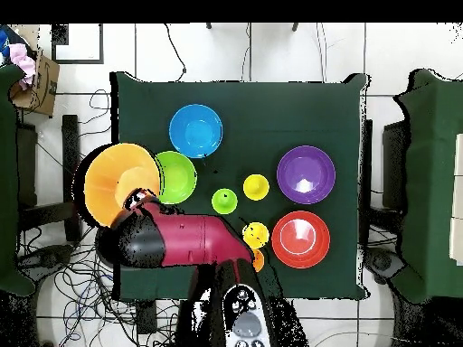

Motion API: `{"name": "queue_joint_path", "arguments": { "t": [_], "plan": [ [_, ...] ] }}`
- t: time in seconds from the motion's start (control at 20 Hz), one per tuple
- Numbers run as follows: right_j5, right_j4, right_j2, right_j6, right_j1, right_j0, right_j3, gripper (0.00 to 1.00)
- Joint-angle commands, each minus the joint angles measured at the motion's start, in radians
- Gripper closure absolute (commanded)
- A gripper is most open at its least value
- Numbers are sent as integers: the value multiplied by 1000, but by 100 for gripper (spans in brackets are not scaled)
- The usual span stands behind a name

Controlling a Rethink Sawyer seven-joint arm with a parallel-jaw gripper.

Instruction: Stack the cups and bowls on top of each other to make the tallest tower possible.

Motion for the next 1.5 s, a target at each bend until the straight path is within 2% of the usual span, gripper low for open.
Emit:
{"name": "queue_joint_path", "arguments": {
  "t": [0.05, 0.2, 0.45, 0.7, 1.3, 1.5],
  "plan": [
    [-4, -103, 43, -56, 159, -13, -118, 100],
    [13, -114, 52, -67, 157, -30, -127, 100],
    [4, -151, 60, -86, 213, -46, -180, 100],
    [-8, -176, 78, -88, 229, -71, -181, 100],
    [-35, -232, 68, -58, 261, -70, -212, 100],
    [-68, -252, 53, -37, 297, -55, -233, 100]
  ]
}}
